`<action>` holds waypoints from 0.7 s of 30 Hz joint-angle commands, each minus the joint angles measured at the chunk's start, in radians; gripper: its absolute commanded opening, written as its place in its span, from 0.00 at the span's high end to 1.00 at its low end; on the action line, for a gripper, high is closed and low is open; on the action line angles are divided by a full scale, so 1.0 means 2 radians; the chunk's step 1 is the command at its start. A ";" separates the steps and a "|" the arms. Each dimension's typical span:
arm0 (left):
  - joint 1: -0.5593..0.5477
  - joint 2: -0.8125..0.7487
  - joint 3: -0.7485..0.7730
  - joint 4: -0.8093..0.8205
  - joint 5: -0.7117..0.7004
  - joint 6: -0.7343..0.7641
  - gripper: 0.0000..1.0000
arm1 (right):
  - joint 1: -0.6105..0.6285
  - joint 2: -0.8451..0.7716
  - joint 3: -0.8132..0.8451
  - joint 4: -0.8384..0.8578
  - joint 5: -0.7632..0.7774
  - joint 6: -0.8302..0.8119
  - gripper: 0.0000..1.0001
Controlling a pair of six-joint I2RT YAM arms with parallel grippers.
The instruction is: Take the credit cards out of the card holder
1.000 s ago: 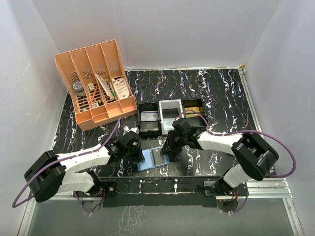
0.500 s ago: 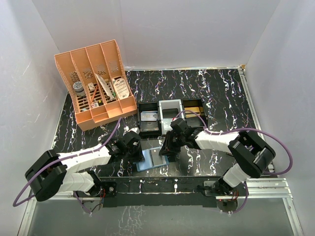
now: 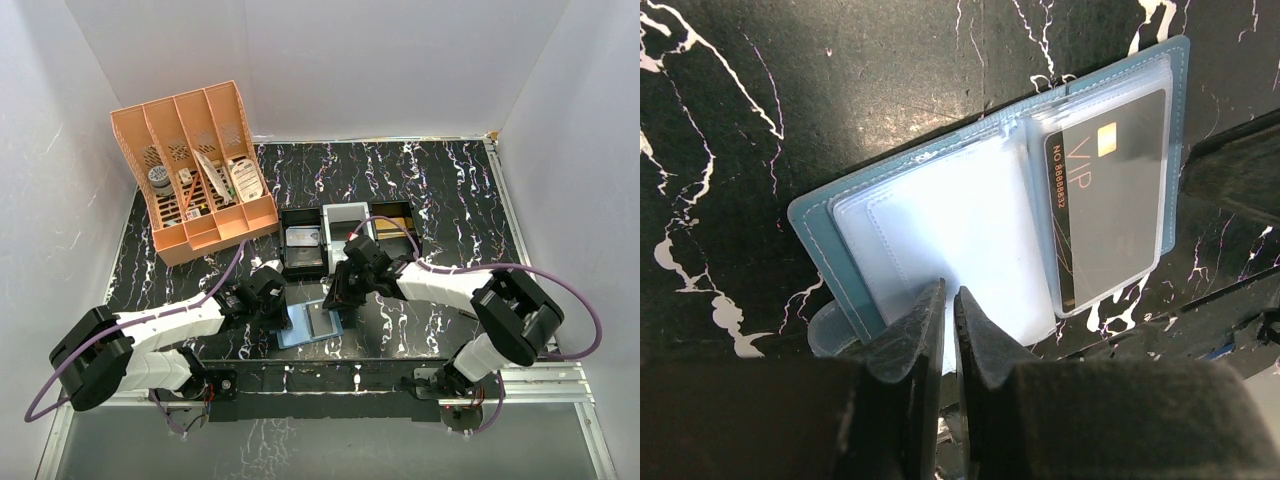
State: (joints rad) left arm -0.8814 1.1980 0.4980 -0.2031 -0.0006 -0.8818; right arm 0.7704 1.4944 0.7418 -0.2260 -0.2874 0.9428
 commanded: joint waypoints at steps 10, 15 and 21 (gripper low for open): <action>-0.002 0.004 0.012 -0.027 -0.004 0.013 0.92 | 0.008 0.057 -0.014 0.044 -0.027 0.015 0.83; -0.003 -0.020 0.045 -0.082 -0.043 0.012 0.79 | 0.008 0.057 -0.014 0.018 -0.004 0.020 0.84; -0.002 -0.059 0.090 -0.091 -0.047 0.010 0.58 | 0.008 0.051 -0.025 0.021 0.004 0.028 0.84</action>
State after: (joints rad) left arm -0.8810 1.1423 0.6144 -0.3634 -0.0772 -0.8703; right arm 0.7780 1.5852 0.7235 -0.1276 -0.3660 1.0008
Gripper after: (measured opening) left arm 0.384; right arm 0.162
